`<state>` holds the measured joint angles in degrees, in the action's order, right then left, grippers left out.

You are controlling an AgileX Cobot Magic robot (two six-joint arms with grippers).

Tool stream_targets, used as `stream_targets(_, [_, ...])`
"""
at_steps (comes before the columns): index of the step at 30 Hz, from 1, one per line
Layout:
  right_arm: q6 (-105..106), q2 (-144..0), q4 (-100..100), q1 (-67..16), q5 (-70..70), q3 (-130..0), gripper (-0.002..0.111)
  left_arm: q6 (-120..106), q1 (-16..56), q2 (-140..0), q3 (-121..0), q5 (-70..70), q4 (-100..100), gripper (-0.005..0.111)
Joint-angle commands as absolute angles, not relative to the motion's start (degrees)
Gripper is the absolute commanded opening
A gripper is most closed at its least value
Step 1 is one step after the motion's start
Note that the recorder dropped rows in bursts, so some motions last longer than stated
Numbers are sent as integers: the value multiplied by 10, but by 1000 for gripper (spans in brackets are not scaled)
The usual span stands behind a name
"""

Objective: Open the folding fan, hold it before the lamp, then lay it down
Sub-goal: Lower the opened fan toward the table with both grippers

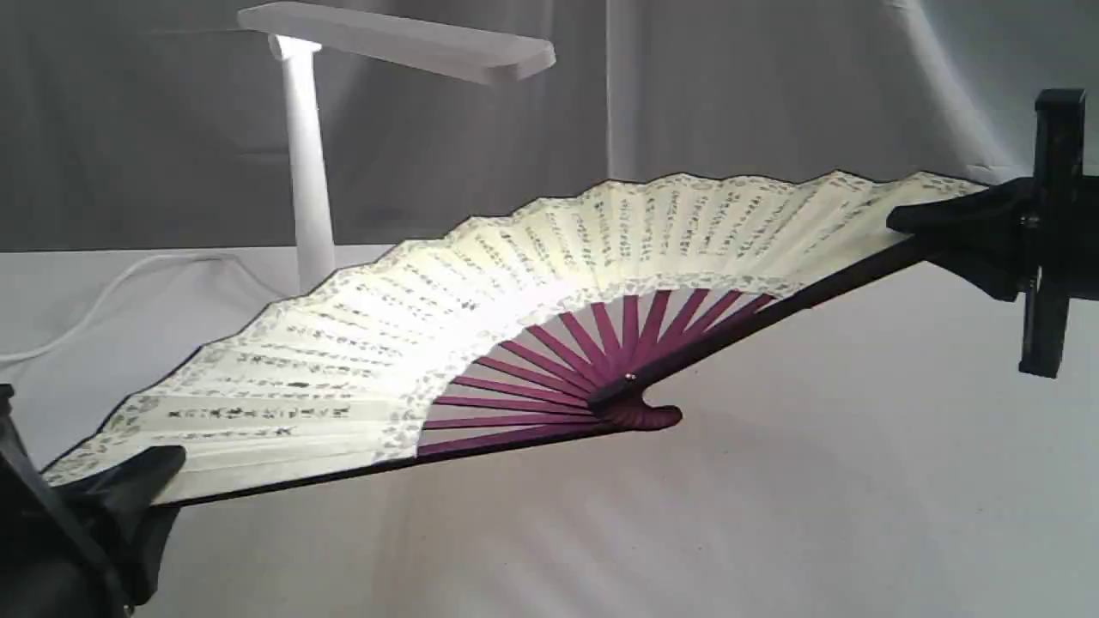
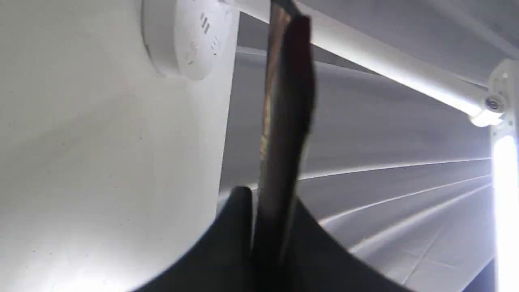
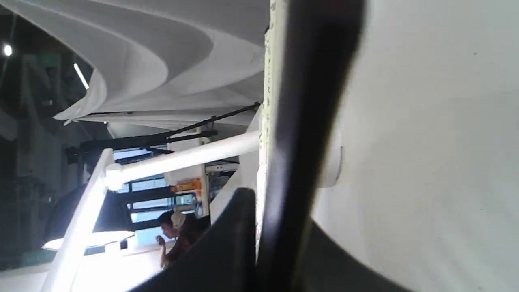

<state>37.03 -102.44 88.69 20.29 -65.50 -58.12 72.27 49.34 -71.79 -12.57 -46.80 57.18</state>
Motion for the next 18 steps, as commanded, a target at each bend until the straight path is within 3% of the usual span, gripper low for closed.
stream_targets(1, [387, -1027, 866, 231, -583, -581, 0, 754, 486, -762, -146, -508, 598, 0])
stream_targets(18, [399, -1126, 828, 326, -601, -581, 0, 765, 486, -965, -306, -486, 562, 0])
